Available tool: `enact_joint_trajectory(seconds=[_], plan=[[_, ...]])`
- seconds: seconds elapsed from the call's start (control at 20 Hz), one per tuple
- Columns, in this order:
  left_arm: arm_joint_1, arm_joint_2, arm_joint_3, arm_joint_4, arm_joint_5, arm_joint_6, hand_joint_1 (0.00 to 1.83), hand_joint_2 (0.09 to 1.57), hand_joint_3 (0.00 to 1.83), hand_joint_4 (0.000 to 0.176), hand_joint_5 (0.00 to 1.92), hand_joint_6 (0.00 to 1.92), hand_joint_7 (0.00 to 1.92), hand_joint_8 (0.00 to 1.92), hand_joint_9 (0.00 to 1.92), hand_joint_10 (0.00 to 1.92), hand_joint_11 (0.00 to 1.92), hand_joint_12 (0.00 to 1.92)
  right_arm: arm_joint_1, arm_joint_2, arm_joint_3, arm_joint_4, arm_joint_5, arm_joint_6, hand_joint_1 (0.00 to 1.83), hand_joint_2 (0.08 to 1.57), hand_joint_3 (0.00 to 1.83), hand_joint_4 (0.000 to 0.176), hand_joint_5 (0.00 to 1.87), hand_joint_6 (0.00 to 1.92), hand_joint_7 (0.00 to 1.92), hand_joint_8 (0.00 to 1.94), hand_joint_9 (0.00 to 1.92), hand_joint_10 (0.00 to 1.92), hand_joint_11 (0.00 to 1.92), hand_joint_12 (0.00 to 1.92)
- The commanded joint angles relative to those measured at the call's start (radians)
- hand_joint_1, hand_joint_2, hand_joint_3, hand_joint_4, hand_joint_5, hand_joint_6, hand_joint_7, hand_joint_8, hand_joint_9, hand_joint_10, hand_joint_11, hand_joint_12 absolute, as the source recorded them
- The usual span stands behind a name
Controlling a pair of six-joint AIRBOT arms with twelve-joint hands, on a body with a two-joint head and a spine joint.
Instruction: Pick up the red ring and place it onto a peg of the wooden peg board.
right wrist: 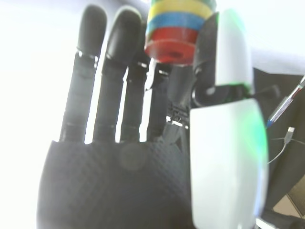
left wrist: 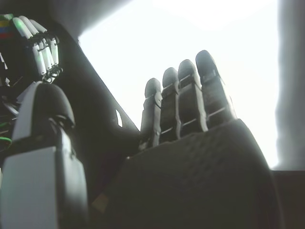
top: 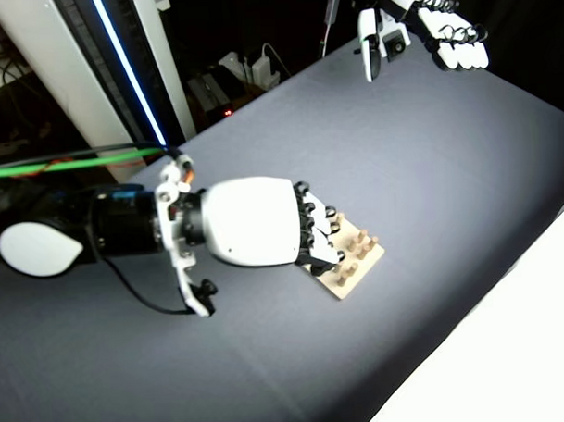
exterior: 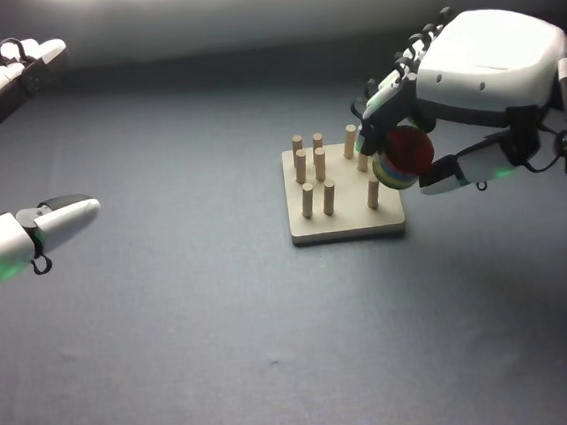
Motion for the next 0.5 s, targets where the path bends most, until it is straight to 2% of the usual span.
enact_joint_trajectory(seconds=[0.0, 0.05, 0.1, 0.15, 0.2, 0.25, 0.3, 0.4, 0.45], plan=[[-0.004, -0.003, 0.001, 0.005, -0.125, -0.001, 0.75, 1.11, 0.0, 0.024, 0.19, 0.0, 0.15, 0.0, 0.13, 0.0, 0.0, 0.36, 0.011, -0.001, 0.006, 0.032, 0.081, 0.001, 1.39, 1.09, 0.0, 0.0, 1.06, 0.77, 1.02, 1.01, 0.91, 1.19, 0.7, 1.44], [-0.004, -0.003, 0.002, 0.005, -0.125, -0.001, 0.75, 1.11, 0.0, 0.024, 0.19, 0.0, 0.15, 0.0, 0.13, 0.0, 0.0, 0.36, 0.011, -0.006, 0.009, 0.032, 0.078, 0.001, 1.39, 1.09, 0.0, 0.0, 1.06, 0.77, 1.02, 1.01, 0.91, 1.19, 0.7, 1.44], [-0.004, -0.004, 0.002, 0.005, -0.125, -0.001, 0.75, 1.11, 0.0, 0.019, 0.19, 0.0, 0.15, 0.0, 0.13, 0.0, 0.0, 0.36, 0.011, -0.007, 0.01, 0.032, 0.078, 0.001, 1.29, 1.08, 0.0, 0.0, 1.14, 0.62, 0.99, 1.15, 0.87, 1.24, 0.67, 1.55], [-0.004, -0.004, 0.002, 0.005, -0.125, -0.001, 0.76, 1.11, 0.0, 0.015, 0.2, 0.0, 0.16, 0.0, 0.13, 0.0, 0.0, 0.36, 0.011, -0.007, 0.01, 0.032, 0.078, 0.001, 1.27, 1.07, 0.0, 0.0, 1.15, 0.6, 1.01, 1.11, 0.88, 1.22, 0.67, 1.53], [-0.004, -0.004, 0.002, 0.005, -0.125, -0.001, 0.74, 1.11, 0.0, 0.018, 0.2, 0.0, 0.17, 0.0, 0.14, 0.0, 0.0, 0.4, 0.011, -0.013, 0.013, 0.03, 0.075, 0.001, 1.38, 1.1, 0.0, 0.0, 1.06, 0.76, 0.98, 1.07, 0.87, 1.25, 0.62, 1.48], [-0.004, -0.004, 0.003, 0.005, -0.125, -0.001, 0.74, 1.11, 0.0, 0.015, 0.2, 0.0, 0.16, 0.0, 0.14, 0.0, 0.0, 0.4, 0.011, -0.018, 0.016, 0.027, 0.073, 0.001, 1.38, 1.11, 0.0, 0.0, 1.04, 0.78, 0.97, 1.1, 0.83, 1.3, 0.55, 1.5], [-0.004, -0.004, 0.003, 0.005, -0.125, -0.001, 0.76, 1.11, 0.0, 0.027, 0.2, 0.0, 0.16, 0.0, 0.12, 0.0, 0.0, 0.33, 0.011, -0.022, 0.018, 0.026, 0.071, 0.001, 1.38, 1.12, 0.0, 0.0, 1.02, 0.79, 0.96, 1.14, 0.82, 1.3, 0.54, 1.5], [-0.004, -0.004, 0.003, 0.005, -0.124, -0.001, 0.76, 1.1, 0.0, 0.027, 0.2, 0.0, 0.17, 0.0, 0.13, 0.01, 0.0, 0.36, 0.011, -0.029, 0.021, 0.026, 0.07, 0.001, 1.38, 1.12, 0.0, 0.0, 1.02, 0.8, 0.96, 1.15, 0.81, 1.3, 0.5, 1.49], [-0.004, -0.005, 0.003, 0.005, -0.124, -0.001, 0.76, 1.1, 0.0, 0.01, 0.21, 0.0, 0.19, 0.0, 0.16, 0.01, 0.0, 0.47, 0.011, -0.029, 0.02, 0.025, 0.071, 0.001, 1.27, 1.09, 0.0, 0.0, 1.12, 0.63, 0.96, 1.21, 0.79, 1.26, 0.51, 1.57]])
